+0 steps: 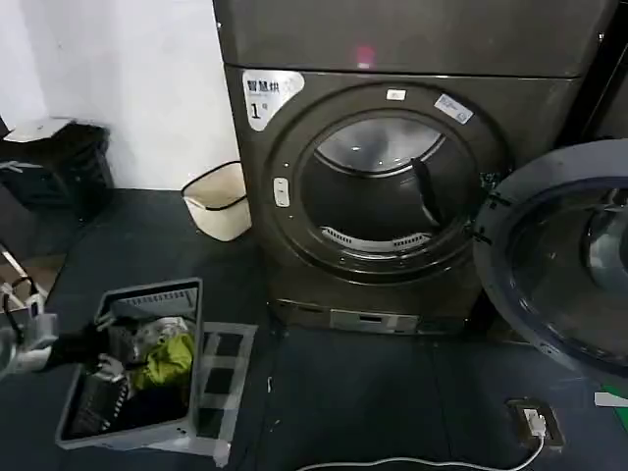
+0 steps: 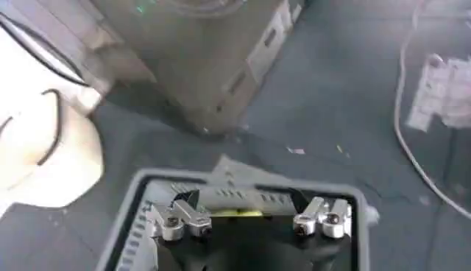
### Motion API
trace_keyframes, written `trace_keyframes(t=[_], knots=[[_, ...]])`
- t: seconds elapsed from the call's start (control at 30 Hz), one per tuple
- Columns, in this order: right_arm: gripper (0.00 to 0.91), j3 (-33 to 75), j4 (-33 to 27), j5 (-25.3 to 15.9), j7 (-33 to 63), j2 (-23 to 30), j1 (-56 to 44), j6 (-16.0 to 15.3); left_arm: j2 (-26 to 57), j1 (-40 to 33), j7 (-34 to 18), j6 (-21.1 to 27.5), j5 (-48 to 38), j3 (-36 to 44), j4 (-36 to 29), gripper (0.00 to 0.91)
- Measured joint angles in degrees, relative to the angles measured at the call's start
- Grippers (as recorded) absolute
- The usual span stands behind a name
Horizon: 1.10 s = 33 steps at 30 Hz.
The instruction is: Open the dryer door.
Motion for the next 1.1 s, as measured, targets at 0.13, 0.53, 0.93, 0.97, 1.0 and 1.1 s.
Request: trace_keyframes(t=[0.13,0.53,0.93,0.97,1.0,1.1], knots=[[0.907,0.0,0.3,0.2,0.0,0.4,-0.3,-0.1,0.3,0.8,0.5,-0.5,1.8,-0.4,0.4,0.907],[0.907,0.5,1.1,0.2,-0.2,1.2,-1.0,-0.2,1.0,2.5,4.7,-0.7,9.4,-0.6,2.9,0.907],[0.907,1.7,1.1,0.7,-0.8,2.0,-1.9,-0.1,0.4,1.2,6.0,1.5,15.5,-0.6,4.7,0.907],[0.907,1.7,1.0,0.7,-0.8,2.0,-2.0,-0.1,0.4,1.2,6.5,1.5,15.8,-0.6,4.8,0.907],[0.907,1.8,1.0,0.7,-0.8,2.0,-2.1,-0.1,0.4,1.2,7.1,1.5,16.2,-0.6,5.0,0.907],[0.907,1.8,0.9,0.7,-0.8,2.0,-2.1,-0.1,0.4,1.0,7.9,0.9,17.4,-0.6,5.5,0.907]])
